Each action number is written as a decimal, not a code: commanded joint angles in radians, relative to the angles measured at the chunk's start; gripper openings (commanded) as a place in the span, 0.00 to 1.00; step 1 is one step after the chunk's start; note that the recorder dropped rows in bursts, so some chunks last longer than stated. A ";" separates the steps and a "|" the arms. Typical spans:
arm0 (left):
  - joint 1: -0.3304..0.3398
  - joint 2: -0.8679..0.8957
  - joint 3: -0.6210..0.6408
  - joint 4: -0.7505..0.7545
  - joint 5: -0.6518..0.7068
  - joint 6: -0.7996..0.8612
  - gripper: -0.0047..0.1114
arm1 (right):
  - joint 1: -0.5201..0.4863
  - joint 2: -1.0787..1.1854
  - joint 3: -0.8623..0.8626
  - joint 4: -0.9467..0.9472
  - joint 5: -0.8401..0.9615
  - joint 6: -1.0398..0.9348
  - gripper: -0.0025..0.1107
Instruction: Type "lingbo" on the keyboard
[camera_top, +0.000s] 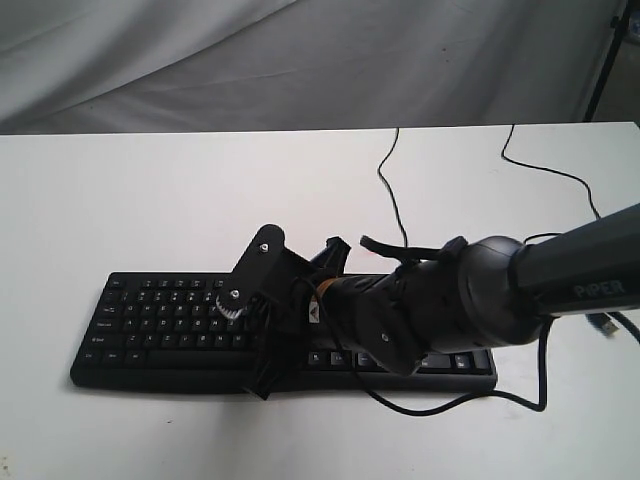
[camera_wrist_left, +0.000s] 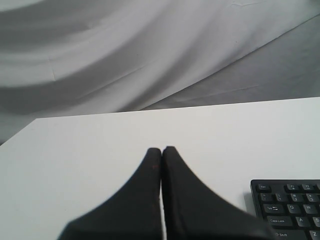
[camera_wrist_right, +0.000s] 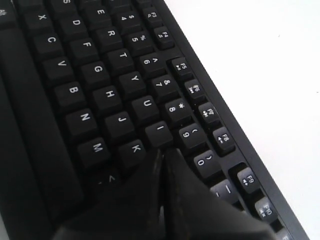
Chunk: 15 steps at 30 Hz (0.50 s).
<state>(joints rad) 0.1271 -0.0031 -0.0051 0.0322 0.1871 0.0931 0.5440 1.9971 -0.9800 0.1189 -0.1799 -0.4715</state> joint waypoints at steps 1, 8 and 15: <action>-0.004 0.003 0.005 -0.001 -0.004 -0.003 0.05 | -0.004 0.013 0.001 -0.012 -0.009 -0.007 0.02; -0.004 0.003 0.005 -0.001 -0.004 -0.003 0.05 | -0.004 0.020 0.001 -0.012 -0.014 -0.007 0.02; -0.004 0.003 0.005 -0.001 -0.004 -0.003 0.05 | -0.004 0.029 0.001 -0.012 -0.014 -0.007 0.02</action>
<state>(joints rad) 0.1271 -0.0031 -0.0051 0.0322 0.1871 0.0931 0.5440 2.0191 -0.9800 0.1189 -0.1823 -0.4715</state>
